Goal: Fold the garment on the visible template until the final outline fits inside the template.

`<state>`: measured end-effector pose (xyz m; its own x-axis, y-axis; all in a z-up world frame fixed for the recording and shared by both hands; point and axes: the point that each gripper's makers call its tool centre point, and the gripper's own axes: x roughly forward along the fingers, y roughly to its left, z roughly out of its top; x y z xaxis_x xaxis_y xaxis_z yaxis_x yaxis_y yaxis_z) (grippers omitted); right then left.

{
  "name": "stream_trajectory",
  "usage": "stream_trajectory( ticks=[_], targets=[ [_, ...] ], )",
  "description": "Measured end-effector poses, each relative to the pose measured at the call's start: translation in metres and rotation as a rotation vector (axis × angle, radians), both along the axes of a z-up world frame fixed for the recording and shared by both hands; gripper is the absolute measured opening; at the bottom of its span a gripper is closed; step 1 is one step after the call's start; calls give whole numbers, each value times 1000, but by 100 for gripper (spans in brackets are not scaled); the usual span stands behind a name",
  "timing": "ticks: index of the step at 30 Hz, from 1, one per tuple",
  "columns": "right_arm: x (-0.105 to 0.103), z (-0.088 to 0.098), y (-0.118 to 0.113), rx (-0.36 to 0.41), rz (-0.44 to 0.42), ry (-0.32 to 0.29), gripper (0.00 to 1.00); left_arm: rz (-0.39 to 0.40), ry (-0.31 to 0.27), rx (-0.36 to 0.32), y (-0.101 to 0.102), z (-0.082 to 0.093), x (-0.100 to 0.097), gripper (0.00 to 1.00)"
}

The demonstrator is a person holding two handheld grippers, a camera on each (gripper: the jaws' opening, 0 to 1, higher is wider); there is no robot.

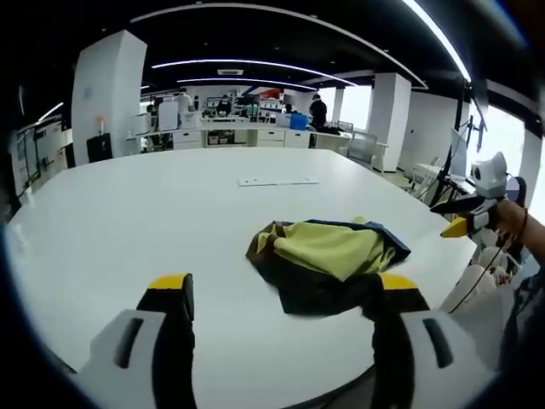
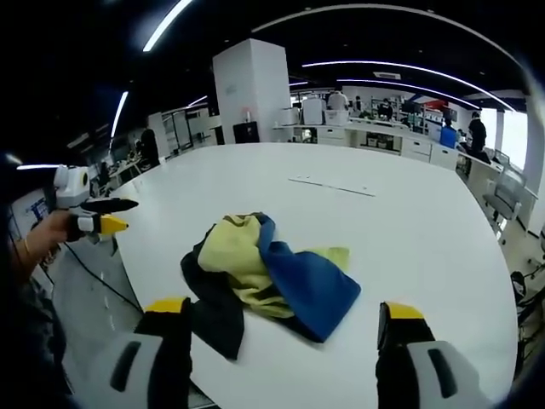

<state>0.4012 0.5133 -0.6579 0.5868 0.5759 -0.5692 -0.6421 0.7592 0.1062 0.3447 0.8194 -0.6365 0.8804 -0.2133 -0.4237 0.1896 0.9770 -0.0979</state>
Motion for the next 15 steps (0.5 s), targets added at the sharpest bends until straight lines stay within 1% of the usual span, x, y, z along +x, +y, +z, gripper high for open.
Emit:
stream_trajectory(
  ticks=[3, 15],
  targets=[
    [1, -1, 1, 2, 4, 2, 90, -2, 5, 12, 1, -2, 1, 81],
    [11, -2, 7, 18, 14, 7, 85, -8, 22, -5, 2, -12, 9, 76]
  ],
)
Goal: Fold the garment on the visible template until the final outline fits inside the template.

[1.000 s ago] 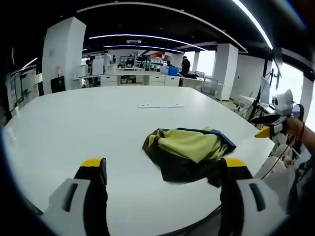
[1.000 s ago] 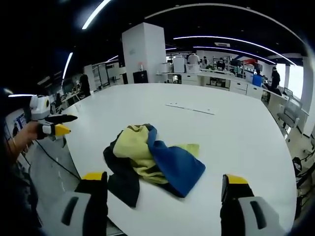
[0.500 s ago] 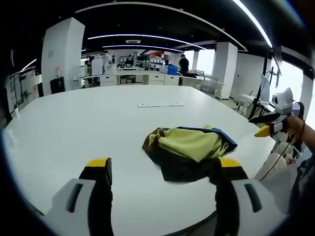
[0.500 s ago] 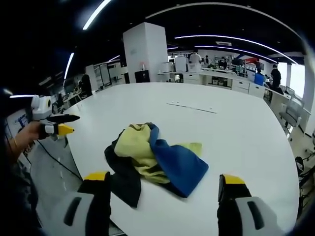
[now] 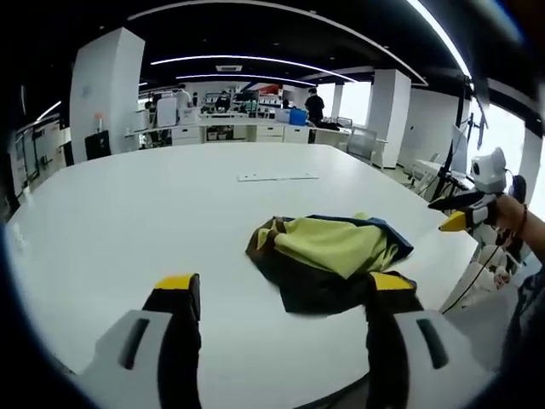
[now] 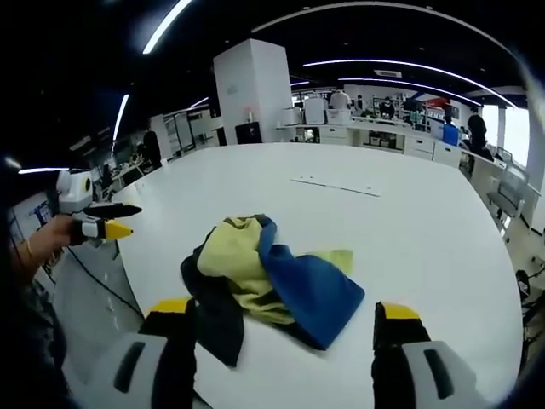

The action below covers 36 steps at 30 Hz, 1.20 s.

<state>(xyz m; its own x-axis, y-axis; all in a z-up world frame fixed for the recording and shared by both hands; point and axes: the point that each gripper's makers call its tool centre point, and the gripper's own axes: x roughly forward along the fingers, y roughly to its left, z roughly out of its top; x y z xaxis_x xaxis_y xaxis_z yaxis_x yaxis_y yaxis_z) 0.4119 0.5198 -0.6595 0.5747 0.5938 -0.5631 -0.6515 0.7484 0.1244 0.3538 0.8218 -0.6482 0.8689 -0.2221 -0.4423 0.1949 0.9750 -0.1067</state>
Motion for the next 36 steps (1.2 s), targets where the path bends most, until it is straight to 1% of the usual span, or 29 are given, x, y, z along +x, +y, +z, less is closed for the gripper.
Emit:
stream_trajectory(
  ticks=[8, 16, 19, 25, 28, 33, 36],
  targets=[
    [5, -10, 7, -33, 38, 20, 81, -15, 11, 8, -4, -8, 9, 71],
    [12, -11, 17, -21, 61, 26, 79, -27, 16, 7, -7, -13, 17, 68],
    [14, -13, 22, -15, 70, 29, 78, -36, 26, 19, -7, -17, 21, 67],
    [20, -12, 33, -1, 91, 10, 71, -48, 22, 13, -11, -22, 30, 64],
    [23, -12, 39, 8, 102, 17, 69, -55, 27, 11, -14, -26, 34, 63],
    [30, -13, 51, 18, 129, 16, 63, -64, 30, 17, -16, -33, 41, 59],
    [35, -15, 57, 13, 143, 12, 59, -64, 39, 14, -16, -40, 47, 56]
  ],
)
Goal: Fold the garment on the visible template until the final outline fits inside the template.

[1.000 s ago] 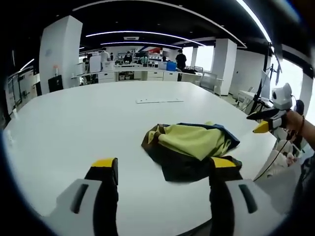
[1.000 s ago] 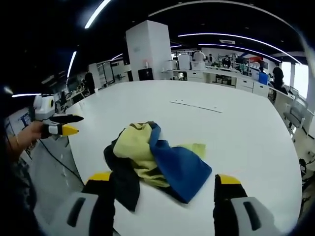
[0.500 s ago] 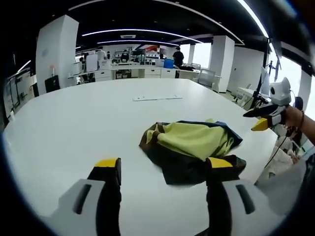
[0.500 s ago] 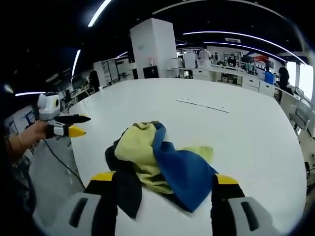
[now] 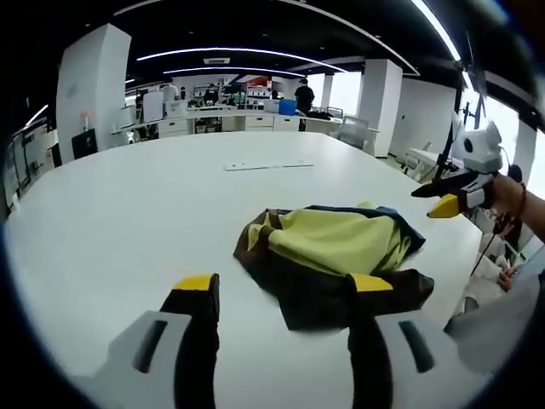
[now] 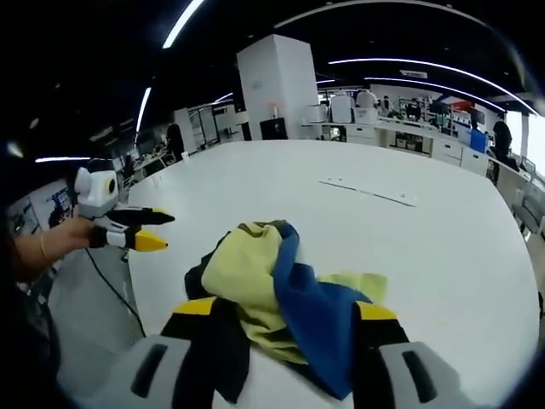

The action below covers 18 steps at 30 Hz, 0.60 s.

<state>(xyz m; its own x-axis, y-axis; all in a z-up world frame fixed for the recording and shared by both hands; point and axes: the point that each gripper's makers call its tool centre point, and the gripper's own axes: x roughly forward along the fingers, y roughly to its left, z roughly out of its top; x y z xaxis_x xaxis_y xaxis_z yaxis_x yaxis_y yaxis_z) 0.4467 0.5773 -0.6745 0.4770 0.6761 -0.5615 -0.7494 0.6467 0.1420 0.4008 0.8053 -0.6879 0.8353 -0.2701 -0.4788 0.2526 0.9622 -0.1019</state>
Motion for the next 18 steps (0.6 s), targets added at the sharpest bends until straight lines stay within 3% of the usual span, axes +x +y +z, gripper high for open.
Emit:
stream_trajectory(
  ticks=[18],
  targets=[
    [30, -20, 41, 5, 83, 60, 42, -17, 80, -8, -8, -46, 27, 42]
  ],
)
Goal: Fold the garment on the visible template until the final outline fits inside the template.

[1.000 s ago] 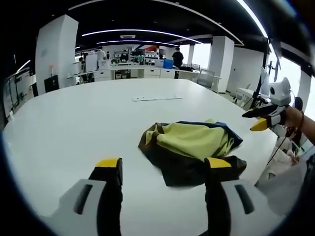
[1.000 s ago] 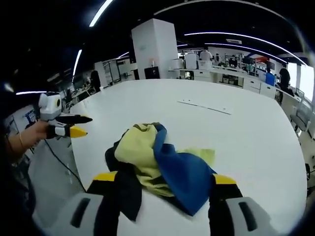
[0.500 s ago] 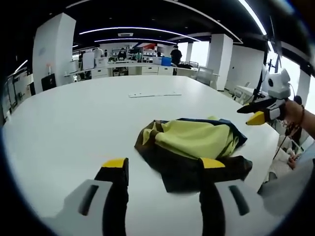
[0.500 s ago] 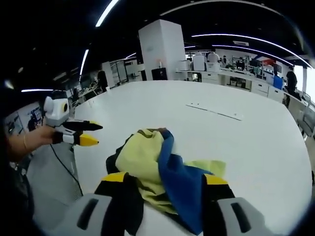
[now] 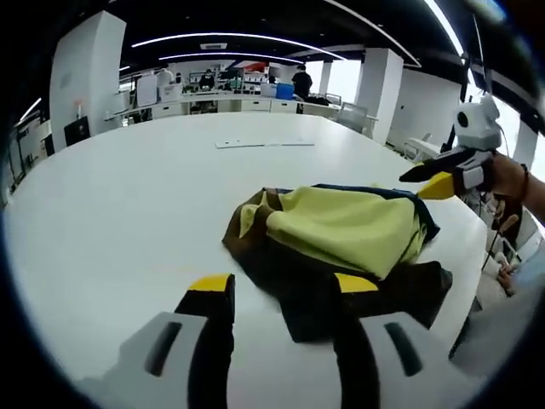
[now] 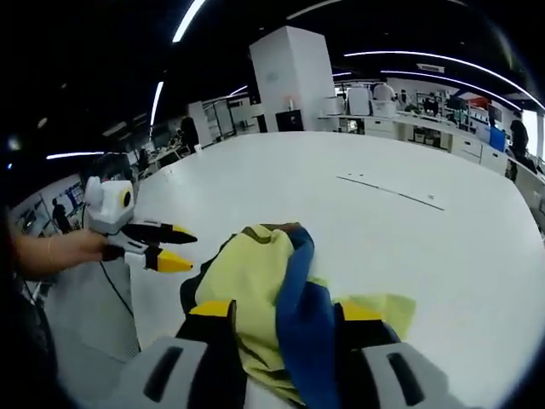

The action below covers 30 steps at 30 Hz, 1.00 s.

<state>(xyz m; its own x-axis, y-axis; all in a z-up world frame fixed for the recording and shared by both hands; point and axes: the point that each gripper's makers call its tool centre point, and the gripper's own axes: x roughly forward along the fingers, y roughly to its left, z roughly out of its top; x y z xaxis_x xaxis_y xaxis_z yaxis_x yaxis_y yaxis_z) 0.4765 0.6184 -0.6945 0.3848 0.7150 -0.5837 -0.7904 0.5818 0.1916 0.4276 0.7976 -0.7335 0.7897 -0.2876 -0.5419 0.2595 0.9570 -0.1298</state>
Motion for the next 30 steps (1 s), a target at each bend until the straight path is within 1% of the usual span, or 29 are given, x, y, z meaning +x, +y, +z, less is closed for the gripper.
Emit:
stream_trajectory(
  ticks=[3, 6, 10, 15, 19, 22, 24, 27, 28, 30],
  targets=[
    [5, -4, 5, 4, 5, 17, 41, 5, 16, -4, 0, -7, 1, 40],
    [11, -7, 13, 6, 23, 31, 37, 11, 26, -10, -1, -13, 2, 38],
    [18, -13, 21, -14, 52, 31, 33, 18, 40, -23, -4, -18, 3, 35],
    [29, -15, 29, -5, 66, 41, 29, 28, 45, -38, -7, -21, 3, 30],
    [40, -15, 36, 17, 63, 53, 27, 32, 63, -50, -10, -27, 2, 22],
    [49, -18, 41, 28, 59, 60, 23, 39, 65, -55, -11, -29, 1, 20],
    [54, -22, 44, 41, 49, 86, 23, 42, 67, -53, -12, -30, 2, 18],
    [62, -26, 49, 49, 45, 99, 22, 48, 79, -46, -12, -33, 1, 16],
    [66, -28, 51, 56, 35, 107, 21, 54, 68, -41, -11, -32, 2, 16],
    [72, -29, 55, 71, 29, 117, 21, 66, 72, -37, -10, -34, 1, 13]
  ],
)
